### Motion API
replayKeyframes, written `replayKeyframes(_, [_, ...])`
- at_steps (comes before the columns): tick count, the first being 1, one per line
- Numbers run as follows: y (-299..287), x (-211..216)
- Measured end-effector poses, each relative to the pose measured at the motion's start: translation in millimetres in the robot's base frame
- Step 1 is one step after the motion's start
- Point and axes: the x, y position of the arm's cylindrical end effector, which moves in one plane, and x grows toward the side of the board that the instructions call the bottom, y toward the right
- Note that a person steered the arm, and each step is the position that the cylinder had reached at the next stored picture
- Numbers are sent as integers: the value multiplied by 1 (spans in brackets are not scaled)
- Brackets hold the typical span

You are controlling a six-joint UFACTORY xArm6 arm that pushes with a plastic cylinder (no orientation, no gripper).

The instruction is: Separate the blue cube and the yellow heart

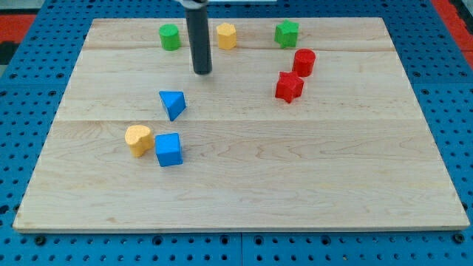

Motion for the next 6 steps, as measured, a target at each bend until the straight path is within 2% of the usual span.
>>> replayKeyframes(2, [-3, 96])
replayKeyframes(3, [-41, 136])
replayKeyframes(4, [-72, 157])
replayKeyframes(5, [-98, 143])
replayKeyframes(6, [-159, 123])
